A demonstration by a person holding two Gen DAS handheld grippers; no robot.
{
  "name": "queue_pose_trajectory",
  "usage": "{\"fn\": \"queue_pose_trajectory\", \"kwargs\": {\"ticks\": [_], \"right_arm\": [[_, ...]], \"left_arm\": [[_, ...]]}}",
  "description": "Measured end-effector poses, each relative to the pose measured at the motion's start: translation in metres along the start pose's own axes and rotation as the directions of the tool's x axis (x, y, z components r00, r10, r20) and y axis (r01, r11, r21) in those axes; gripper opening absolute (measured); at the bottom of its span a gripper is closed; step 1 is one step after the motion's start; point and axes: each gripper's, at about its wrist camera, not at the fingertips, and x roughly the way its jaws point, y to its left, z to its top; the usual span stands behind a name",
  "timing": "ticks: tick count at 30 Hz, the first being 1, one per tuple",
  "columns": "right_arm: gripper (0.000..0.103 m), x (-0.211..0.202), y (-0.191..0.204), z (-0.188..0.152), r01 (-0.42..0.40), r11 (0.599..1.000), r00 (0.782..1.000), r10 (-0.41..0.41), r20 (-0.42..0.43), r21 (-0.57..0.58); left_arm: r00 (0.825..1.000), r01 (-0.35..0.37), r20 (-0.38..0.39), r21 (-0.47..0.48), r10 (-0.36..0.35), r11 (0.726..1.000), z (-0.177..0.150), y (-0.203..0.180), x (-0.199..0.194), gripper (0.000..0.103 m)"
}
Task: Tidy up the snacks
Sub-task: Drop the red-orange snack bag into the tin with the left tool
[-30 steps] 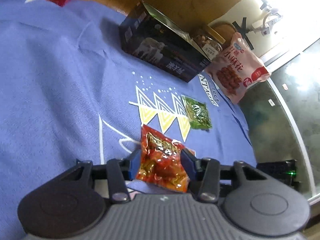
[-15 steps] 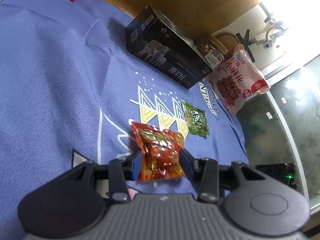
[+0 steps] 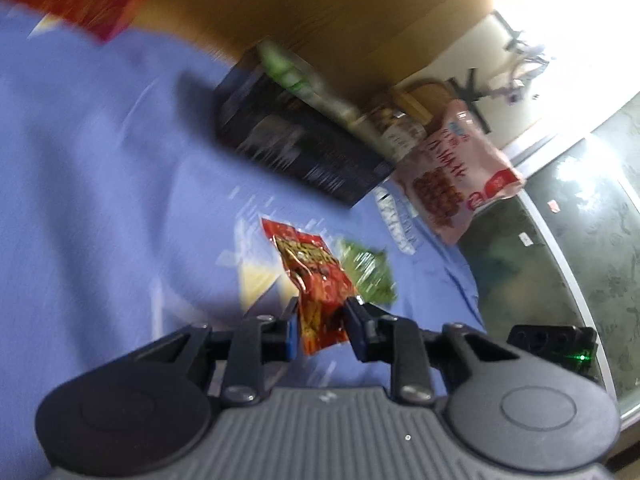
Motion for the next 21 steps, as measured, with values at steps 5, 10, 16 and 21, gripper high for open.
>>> {"fn": "queue_pose_trajectory", "kwargs": {"ticks": [5,10,16,21], "right_arm": [[0.022,0.002,-0.002,0.05,0.033,0.997,0.993,-0.025,0.115,-0.072],[0.022,0.02,-0.019,0.101,0.134,0.981,0.971,-0.103,0.214,-0.138],[0.034,0.028,-0.03,0.126,0.249,0.944,0.946,-0.189,0.263,-0.217],[0.034,-0.03,-0.06,0.092,0.224,0.967,0.951,-0.191,0.242,-0.118]], "left_arm": [[0.999,0.012,0.042,0.115,-0.017,0.993,0.058,-0.028,0.022,0.023],[0.998,-0.006,0.07,0.173,-0.006,0.985,0.119,-0.043,0.068,0.025],[0.945,-0.292,0.209,0.186,0.252,0.938,0.145,-0.046,0.097,0.038],[0.962,-0.182,0.241,0.196,0.132,0.964,0.108,-0.051,0.053,0.038]]}}
